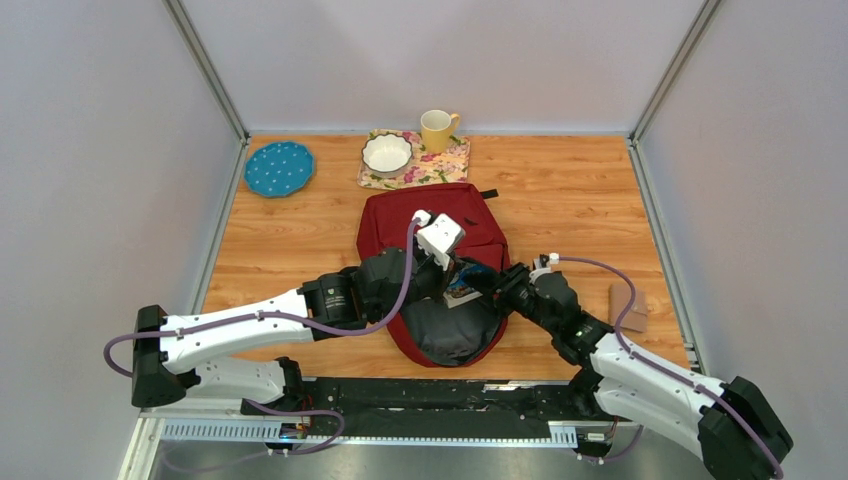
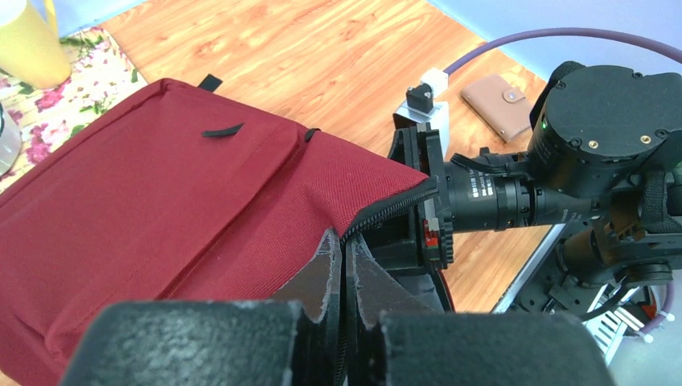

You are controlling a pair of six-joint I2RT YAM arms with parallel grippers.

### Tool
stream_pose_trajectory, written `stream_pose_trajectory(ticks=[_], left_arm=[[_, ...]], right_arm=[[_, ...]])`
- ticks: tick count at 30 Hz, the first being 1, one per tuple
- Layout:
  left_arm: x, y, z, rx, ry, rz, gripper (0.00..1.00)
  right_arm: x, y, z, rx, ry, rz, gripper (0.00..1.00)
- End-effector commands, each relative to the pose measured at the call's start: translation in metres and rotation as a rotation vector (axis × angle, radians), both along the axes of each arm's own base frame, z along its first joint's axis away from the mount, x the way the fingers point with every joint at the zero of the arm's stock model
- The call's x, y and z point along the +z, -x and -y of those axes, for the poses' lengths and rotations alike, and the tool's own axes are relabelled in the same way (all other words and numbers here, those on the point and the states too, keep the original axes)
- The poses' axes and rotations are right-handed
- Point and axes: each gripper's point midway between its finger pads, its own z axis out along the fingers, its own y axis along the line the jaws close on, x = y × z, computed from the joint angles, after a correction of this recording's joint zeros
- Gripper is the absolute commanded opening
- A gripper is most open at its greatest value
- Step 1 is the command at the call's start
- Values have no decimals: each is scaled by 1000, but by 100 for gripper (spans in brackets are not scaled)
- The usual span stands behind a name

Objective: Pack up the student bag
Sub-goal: Place the book in the student bag.

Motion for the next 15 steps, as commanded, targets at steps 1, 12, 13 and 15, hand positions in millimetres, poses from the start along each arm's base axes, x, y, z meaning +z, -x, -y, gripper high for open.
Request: stream_pose_trajectory(ticks=[1,12,13,15], left_arm=[[44,7,14,-37,154,1,0],[50,15,2,-52,180,-21,0],[44,16,2,-54,180,-29,0],[42,17,0,-56,188,-42,0]], right_arm=[[95,-23,-1,-114,-226,247,0],[13,-62,-30,-197,59,155,12],[-3,-63,-31,-197,91,122,17],[-8,-67,-33,-196,66,135,30]])
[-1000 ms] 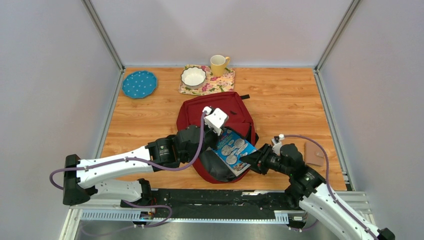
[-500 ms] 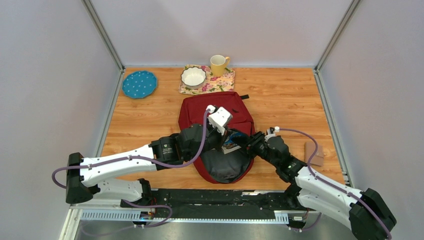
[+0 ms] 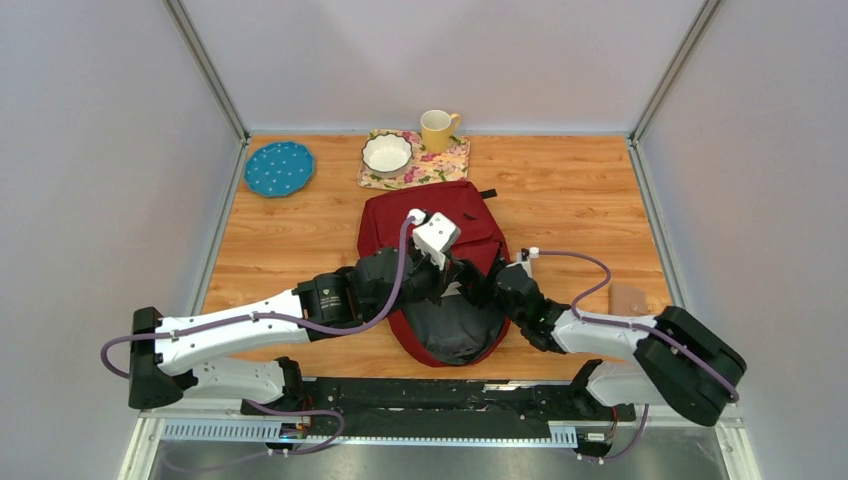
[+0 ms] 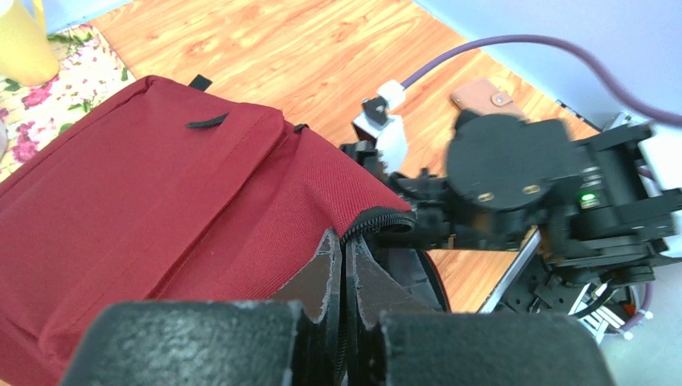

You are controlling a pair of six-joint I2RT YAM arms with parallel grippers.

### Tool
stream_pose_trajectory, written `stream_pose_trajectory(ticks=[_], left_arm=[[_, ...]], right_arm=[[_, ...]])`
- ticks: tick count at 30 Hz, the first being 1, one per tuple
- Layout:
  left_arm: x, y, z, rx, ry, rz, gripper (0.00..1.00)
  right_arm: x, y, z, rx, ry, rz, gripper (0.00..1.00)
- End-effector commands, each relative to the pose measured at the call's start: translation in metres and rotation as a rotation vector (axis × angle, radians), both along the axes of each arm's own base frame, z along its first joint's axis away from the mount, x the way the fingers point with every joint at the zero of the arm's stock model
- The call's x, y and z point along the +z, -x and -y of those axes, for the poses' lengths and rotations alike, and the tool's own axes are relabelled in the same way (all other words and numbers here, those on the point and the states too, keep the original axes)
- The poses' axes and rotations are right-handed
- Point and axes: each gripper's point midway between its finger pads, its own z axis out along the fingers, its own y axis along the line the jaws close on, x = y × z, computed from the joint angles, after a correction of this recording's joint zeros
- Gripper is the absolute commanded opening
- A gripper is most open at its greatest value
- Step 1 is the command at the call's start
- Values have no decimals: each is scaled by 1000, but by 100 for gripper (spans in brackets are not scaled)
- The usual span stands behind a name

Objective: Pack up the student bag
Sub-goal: Place the book in the student bag.

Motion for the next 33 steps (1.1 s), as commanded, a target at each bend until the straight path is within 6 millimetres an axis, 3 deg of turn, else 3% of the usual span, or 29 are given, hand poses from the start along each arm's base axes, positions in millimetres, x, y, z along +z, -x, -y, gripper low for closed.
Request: stream_pose_trajectory(ticks=[1,2,5,7,11,14,15,18,21,25,29,33], left_arm=[[31,13,-1,-37,147,-19,0],[30,12,-3,-27,148,-24,0],[24,11,-10,-6,161,-25,0],[21,11,-12,1,166,-25,0],[20,10,-14,6,162,-20,0],[20,10,-12,3,164,-21,0],[18,10,-10,1,162,-25,0],[18,11,-6,-11,163,-29,0],[18,12,-3,-21,163,-35,0],[17,12,-4,-18,163,-39,0],[17,11,-7,-8,168,-37,0],[20,13,-5,-17,178,-37,0]], right_arm=[[6,-18,-8,-30,-47,87,38],[10,-16,-10,-14,-75,108,47],[-4,3,-14,91,-41,90,72],[-12,15,-14,140,0,59,76],[-12,31,9,136,65,65,78],[-12,33,23,105,117,75,74],[-2,32,25,95,104,102,66],[3,24,30,53,122,122,56],[7,15,21,60,131,128,49],[21,23,4,145,110,160,41],[6,29,13,144,177,114,38],[4,23,13,120,178,118,36]])
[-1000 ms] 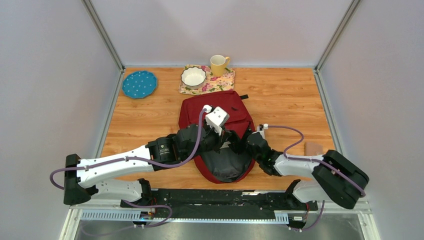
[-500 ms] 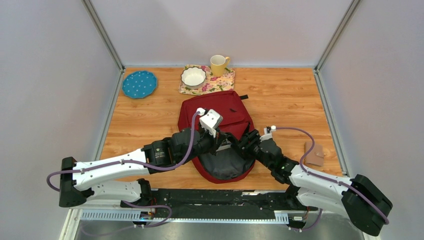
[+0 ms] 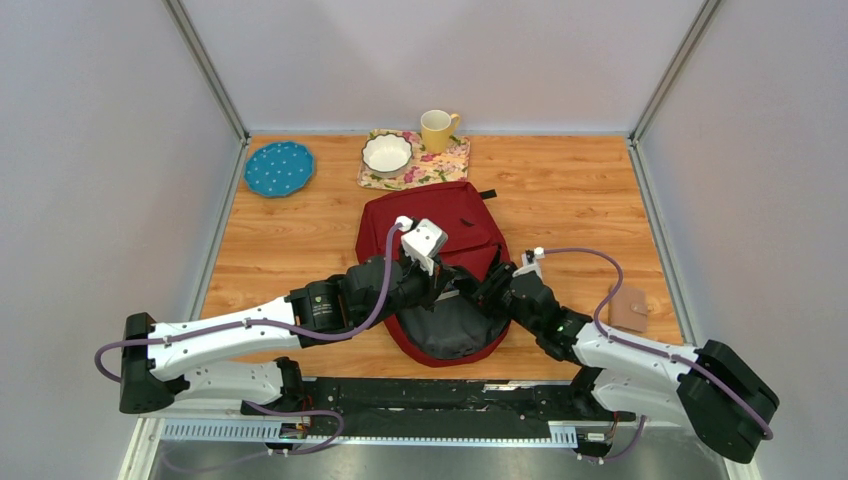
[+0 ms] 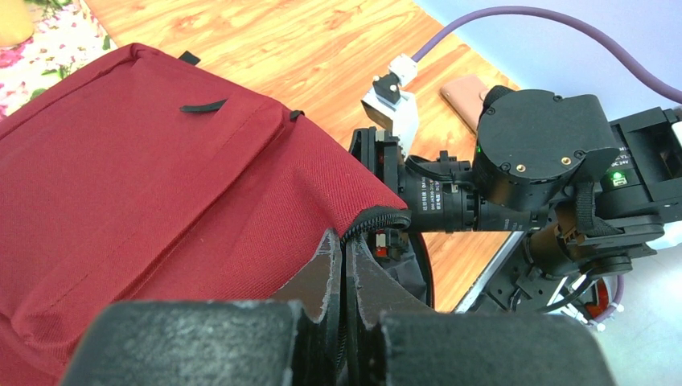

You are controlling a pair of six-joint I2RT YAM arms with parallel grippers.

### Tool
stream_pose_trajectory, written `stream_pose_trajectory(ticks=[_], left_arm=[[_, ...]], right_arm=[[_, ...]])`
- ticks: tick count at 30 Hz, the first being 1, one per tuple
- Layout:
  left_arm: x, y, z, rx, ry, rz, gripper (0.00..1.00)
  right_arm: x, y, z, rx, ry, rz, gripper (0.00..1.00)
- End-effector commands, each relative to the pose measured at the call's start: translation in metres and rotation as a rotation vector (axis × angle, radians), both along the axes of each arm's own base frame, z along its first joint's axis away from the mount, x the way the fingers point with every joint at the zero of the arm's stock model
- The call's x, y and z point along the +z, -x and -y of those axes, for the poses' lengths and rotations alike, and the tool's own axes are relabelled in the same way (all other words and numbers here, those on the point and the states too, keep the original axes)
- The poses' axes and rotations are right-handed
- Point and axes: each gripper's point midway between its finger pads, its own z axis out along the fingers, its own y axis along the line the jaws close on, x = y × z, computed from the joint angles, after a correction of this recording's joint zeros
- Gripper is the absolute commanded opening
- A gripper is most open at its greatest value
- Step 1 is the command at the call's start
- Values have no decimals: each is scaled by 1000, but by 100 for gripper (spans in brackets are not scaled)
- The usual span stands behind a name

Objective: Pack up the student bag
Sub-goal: Place the book in the student bag.

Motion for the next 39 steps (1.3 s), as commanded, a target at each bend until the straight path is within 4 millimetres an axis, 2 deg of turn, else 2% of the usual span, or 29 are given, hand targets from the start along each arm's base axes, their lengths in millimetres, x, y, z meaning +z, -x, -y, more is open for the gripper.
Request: stream_pose_trajectory(ticks=[1,5,8,11,15,18,22,25,30,31,36,37,39], left_arm=[[34,6,10,-31,133,12,0],[35,9,14,-50,131,-1,0],[32,10,13,-50,128,-12,0],[30,8,7,-29,124,-14,0],[31,6,0,-12,131,-3,0],[32,5,-3,-2,133,6,0],[33,5,-2,-2,134,11,0],[34,6,-1,-8,135,8,0],[33,6,0,-11,138,-1,0],[34,7,0,-14,141,-2,0],[32,8,2,-20,139,-13,0],[31,8,2,-19,136,-15,0],[28,9,2,-20,128,-23,0]], right_arm=[[12,-11,-5,-20,3,44,36],[24,-26,-17,-34,-29,81,33],[27,-28,-27,-6,-41,95,33],[24,-18,-28,36,-15,95,36],[15,5,-16,95,26,114,40],[6,19,-5,111,45,99,38],[-4,25,3,101,60,75,34],[-6,23,1,101,71,64,30],[-7,8,-12,87,91,60,28],[1,0,-15,70,75,88,27],[10,-35,-30,26,92,127,26],[17,-42,-36,28,64,149,25],[23,-50,-34,10,66,165,26]])
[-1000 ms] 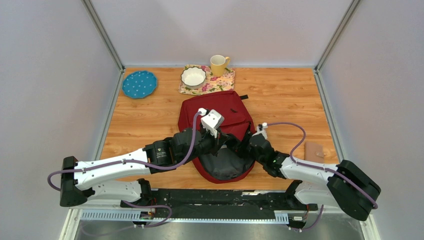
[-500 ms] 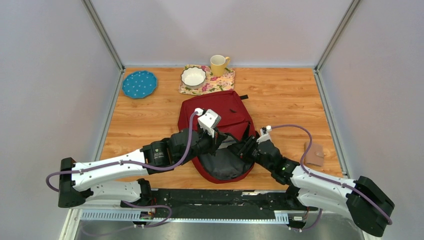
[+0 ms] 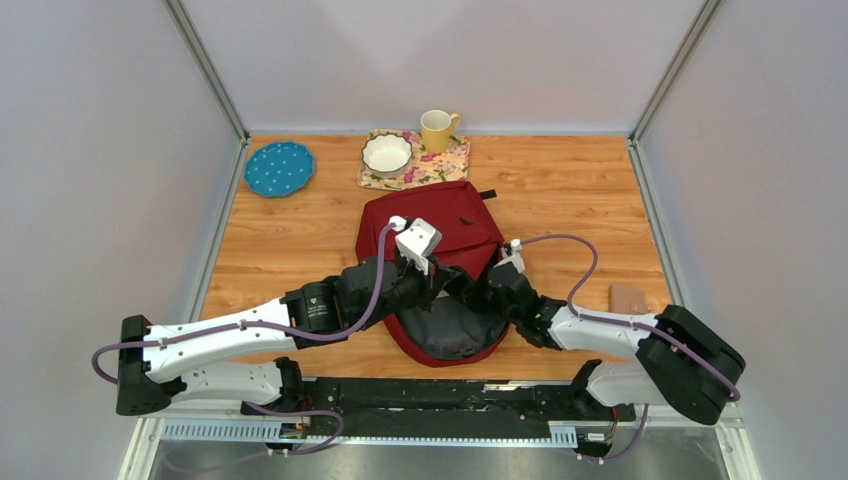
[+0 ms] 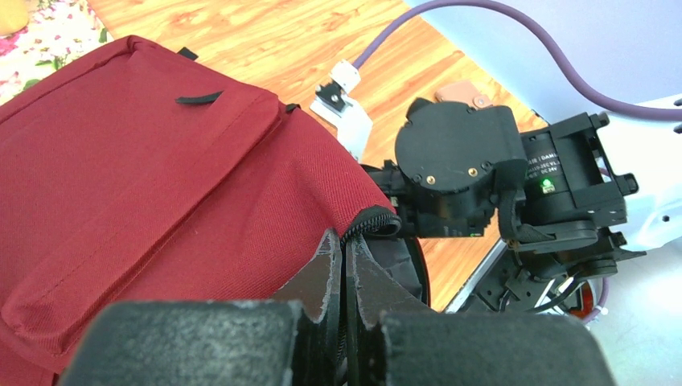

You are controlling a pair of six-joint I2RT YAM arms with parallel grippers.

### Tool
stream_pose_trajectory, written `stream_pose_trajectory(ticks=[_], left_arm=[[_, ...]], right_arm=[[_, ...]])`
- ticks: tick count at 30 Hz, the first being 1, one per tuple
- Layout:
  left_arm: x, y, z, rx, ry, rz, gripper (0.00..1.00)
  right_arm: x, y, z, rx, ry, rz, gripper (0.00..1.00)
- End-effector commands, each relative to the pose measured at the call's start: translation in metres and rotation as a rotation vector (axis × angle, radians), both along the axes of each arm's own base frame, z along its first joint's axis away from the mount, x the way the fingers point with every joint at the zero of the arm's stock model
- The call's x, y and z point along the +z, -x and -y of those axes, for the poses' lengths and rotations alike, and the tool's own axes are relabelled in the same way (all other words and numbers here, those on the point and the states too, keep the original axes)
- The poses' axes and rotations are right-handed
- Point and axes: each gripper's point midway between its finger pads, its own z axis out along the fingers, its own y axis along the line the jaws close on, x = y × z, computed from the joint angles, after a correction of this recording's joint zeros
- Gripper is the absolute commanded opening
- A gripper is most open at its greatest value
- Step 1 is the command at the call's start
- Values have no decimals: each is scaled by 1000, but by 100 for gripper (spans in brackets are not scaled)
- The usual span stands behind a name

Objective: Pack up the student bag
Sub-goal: Place the book in the student bag, then zip the student bag at the center of the board.

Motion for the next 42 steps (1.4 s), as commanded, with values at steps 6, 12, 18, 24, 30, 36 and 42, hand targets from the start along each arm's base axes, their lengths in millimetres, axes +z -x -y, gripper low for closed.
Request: stream_pose_trajectory(ticks=[6,12,18,24,30,36,42], left_arm=[[12,2,1,5,71,-6,0],[7,-3,-4,35,57,10,0],[4,-1,-2,24,52,9,0],[-13,4,-2,6,38,-32,0],[-16,8,-1,-7,51,-49,0],[-17,9,2,-18,52,-55,0],[-38,14,9,-50,20,-97,0]], right_arm=[[54,-27,-2,6,-55,167,39],[55,35,35,115,-44,161,55],[43,71,91,97,126,121,60],[33,73,141,-31,312,96,67],[29,57,141,-14,459,101,70],[25,39,136,1,570,99,64],[25,38,140,-13,583,113,12]])
